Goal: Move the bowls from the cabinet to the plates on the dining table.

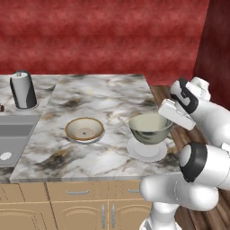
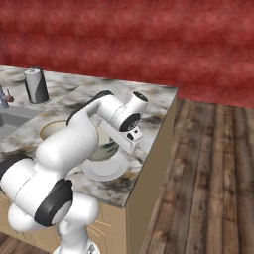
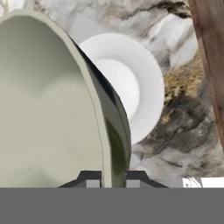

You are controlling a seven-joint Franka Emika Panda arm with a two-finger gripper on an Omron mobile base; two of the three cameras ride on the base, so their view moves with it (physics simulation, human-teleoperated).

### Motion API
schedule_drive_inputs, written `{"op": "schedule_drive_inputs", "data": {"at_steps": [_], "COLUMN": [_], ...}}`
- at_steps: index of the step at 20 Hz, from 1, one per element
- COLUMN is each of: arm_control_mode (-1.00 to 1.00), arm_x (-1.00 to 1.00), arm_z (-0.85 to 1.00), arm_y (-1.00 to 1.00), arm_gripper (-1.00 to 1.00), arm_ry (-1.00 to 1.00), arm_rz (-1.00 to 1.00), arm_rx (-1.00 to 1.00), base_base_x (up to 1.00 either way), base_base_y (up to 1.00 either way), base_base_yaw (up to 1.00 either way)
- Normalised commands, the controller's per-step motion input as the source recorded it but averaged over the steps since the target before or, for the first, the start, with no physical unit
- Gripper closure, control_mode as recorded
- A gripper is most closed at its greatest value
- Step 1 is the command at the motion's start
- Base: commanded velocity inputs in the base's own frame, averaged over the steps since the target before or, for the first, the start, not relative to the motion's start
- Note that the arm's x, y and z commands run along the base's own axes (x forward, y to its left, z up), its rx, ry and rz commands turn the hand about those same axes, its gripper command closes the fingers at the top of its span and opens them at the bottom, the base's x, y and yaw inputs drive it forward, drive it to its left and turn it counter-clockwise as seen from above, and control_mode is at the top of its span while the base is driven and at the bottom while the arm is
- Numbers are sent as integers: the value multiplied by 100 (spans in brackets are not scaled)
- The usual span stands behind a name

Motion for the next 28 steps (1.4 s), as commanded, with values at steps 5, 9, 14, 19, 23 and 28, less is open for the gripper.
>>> {"op": "schedule_drive_inputs", "data": {"at_steps": [5, 9, 14, 19, 23, 28], "arm_control_mode": [-100, -100, -100, -100, -100, -100], "arm_x": [15, 15, -8, -16, -2, 5], "arm_z": [-20, -23, -13, -8, -14, -18], "arm_y": [-6, -4, -12, -11, -2, 4], "arm_gripper": [100, 100, 100, 100, 100, 100], "arm_ry": [-4, -1, 0, -1, -3, -8], "arm_rz": [4, 4, 8, 7, 5, 4], "arm_rx": [5, 4, 4, 5, 4, 2], "base_base_x": [0, 0, 0, 0, 0, 0], "base_base_y": [0, 0, 0, 0, 0, 0], "base_base_yaw": [0, 0, 0, 0, 0, 0]}}
